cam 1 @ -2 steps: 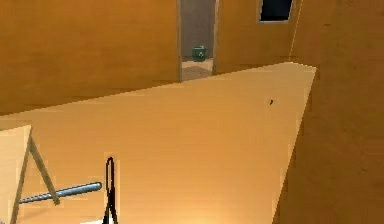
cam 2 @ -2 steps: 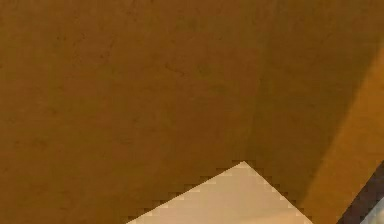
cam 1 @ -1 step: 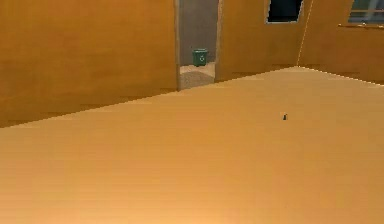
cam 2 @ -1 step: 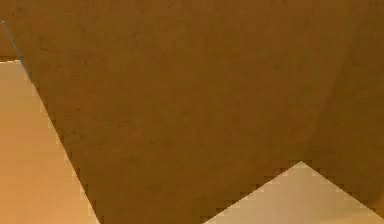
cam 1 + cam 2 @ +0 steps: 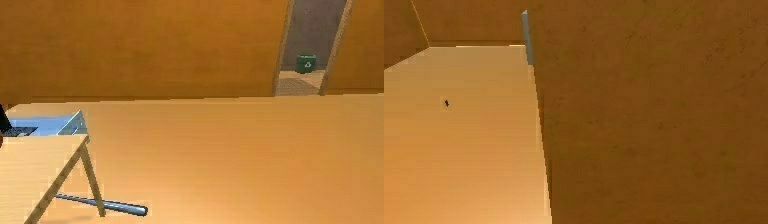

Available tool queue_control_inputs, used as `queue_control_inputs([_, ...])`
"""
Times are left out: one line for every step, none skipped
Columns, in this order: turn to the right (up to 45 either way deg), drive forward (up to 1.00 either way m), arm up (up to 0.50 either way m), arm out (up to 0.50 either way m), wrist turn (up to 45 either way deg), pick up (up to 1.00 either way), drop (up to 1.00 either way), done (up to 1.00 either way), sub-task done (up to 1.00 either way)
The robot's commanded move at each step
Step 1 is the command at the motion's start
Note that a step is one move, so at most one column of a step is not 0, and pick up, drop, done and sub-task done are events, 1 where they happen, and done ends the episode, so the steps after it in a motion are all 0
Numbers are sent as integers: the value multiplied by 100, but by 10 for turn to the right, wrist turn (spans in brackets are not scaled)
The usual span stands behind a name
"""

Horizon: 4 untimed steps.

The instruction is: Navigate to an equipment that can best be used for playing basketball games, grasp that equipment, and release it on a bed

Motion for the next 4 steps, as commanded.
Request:
queue_control_inputs([0,45,0,0,0,0,0,0,0])
queue_control_inputs([-150,0,0,0,0,0,0,0,0])
queue_control_inputs([-30,0,0,0,0,0,0,0,0])
queue_control_inputs([0,30,0,0,0,0,0,0,0])
